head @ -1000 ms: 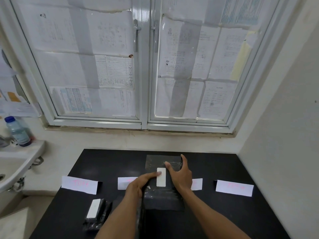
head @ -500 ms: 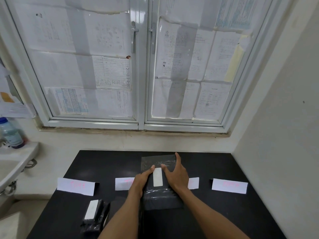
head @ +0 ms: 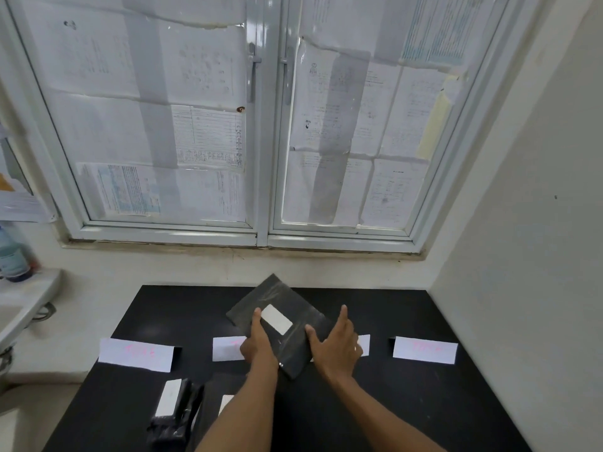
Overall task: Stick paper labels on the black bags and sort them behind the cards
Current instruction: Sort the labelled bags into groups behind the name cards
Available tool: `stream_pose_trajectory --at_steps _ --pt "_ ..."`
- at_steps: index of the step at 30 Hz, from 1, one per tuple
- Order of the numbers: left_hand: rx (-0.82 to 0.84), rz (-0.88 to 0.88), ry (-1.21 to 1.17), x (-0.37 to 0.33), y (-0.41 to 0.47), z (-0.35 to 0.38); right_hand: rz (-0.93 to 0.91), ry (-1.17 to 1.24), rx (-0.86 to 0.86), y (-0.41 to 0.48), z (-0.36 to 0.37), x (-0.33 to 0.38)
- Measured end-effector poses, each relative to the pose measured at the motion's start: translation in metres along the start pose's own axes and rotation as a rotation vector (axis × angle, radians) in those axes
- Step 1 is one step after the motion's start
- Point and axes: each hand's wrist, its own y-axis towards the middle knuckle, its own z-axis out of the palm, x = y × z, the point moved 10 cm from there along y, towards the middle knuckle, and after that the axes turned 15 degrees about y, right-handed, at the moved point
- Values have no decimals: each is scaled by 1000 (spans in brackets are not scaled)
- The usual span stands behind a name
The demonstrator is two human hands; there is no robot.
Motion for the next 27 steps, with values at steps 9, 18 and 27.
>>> stream_pose_trajectory --at_steps 9,18,27 --pt "177 91 -182 -11 -3 8 530 1164 286 -15 55 -14" --pt "428 391 486 -76 18 -22 529 1137 513 -17 45 -12" --pt "239 532 645 -61 10 -31 354 347 195 -15 36 -9"
